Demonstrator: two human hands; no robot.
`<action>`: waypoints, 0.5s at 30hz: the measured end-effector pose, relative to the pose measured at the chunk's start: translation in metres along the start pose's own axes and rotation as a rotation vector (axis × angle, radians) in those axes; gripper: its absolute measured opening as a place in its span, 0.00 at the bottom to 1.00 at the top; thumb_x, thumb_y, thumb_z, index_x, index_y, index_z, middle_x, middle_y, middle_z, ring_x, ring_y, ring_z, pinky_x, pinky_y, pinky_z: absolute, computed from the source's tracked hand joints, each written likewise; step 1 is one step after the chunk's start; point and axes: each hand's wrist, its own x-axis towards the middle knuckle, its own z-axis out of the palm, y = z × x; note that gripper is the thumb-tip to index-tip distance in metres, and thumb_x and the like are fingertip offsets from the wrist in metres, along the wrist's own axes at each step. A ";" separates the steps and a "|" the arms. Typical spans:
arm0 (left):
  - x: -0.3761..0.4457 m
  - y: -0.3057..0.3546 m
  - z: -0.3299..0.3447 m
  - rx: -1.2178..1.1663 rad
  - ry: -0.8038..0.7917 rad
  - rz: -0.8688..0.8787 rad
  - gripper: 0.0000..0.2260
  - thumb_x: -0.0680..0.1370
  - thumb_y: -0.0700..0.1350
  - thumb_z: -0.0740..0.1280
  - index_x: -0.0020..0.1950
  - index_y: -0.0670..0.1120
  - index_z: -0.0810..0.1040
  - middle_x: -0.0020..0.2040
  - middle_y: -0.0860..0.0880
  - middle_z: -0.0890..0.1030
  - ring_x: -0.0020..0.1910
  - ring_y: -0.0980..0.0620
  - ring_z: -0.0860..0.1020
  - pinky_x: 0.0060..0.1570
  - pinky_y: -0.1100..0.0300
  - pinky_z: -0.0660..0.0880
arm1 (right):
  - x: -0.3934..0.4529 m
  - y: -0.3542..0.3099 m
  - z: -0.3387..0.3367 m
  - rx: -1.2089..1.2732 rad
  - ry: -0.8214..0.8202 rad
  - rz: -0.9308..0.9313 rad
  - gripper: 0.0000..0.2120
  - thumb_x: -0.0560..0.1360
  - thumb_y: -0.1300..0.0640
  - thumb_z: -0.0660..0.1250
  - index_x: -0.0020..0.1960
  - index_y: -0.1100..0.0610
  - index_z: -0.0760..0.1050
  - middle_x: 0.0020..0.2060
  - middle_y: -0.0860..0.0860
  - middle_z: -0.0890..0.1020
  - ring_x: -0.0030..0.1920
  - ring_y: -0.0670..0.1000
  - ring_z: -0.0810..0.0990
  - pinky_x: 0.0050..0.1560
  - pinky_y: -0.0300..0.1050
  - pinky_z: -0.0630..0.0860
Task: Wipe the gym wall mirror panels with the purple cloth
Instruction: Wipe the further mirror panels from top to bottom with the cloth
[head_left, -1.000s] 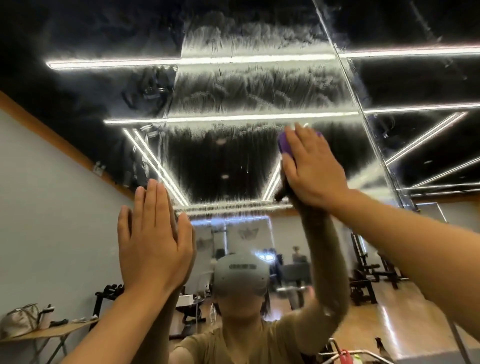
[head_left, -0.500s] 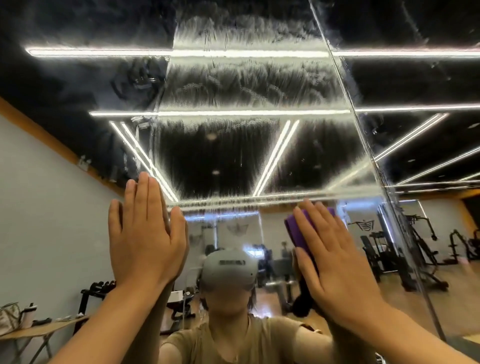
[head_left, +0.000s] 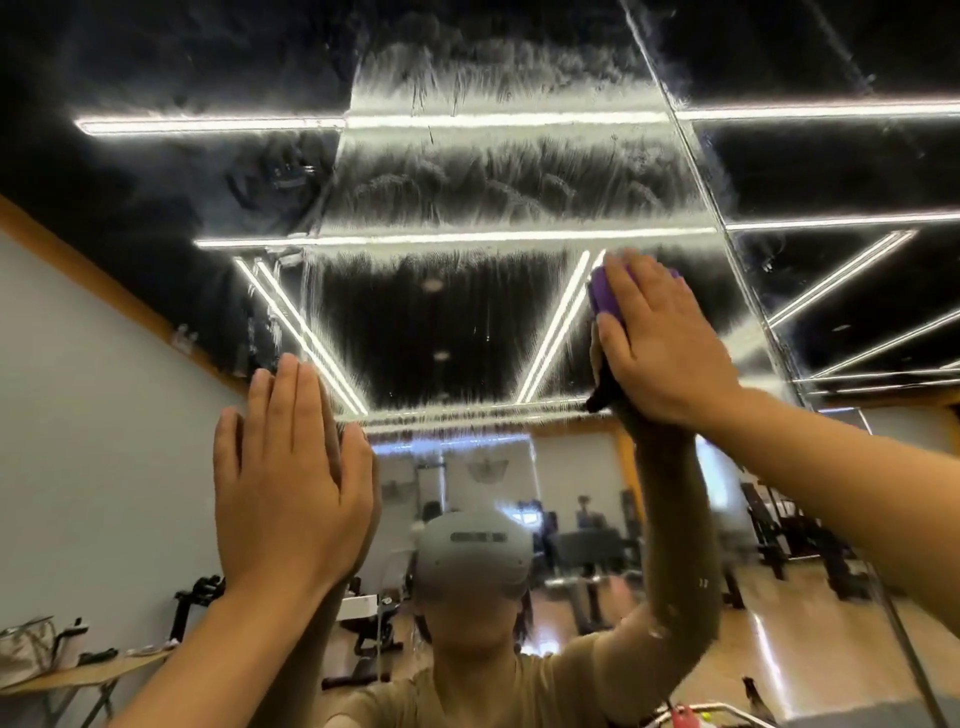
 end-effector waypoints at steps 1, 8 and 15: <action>0.000 0.000 0.000 0.000 -0.006 -0.002 0.33 0.80 0.60 0.44 0.82 0.44 0.52 0.82 0.49 0.53 0.81 0.51 0.49 0.78 0.54 0.40 | 0.015 0.002 -0.003 0.008 -0.004 0.028 0.36 0.78 0.43 0.45 0.83 0.55 0.50 0.82 0.56 0.53 0.81 0.55 0.49 0.79 0.48 0.41; -0.001 0.000 -0.002 0.000 -0.012 -0.011 0.33 0.80 0.60 0.44 0.82 0.45 0.53 0.82 0.49 0.53 0.81 0.52 0.49 0.79 0.52 0.42 | 0.020 0.009 -0.004 0.026 0.025 0.036 0.34 0.80 0.43 0.47 0.83 0.55 0.50 0.82 0.56 0.53 0.81 0.55 0.49 0.80 0.49 0.41; -0.001 0.000 -0.001 -0.017 0.003 -0.004 0.33 0.81 0.59 0.45 0.82 0.44 0.54 0.82 0.48 0.54 0.81 0.50 0.50 0.79 0.52 0.43 | -0.115 0.026 0.002 0.057 0.014 -0.139 0.30 0.83 0.41 0.49 0.83 0.49 0.50 0.82 0.49 0.54 0.82 0.49 0.50 0.80 0.45 0.45</action>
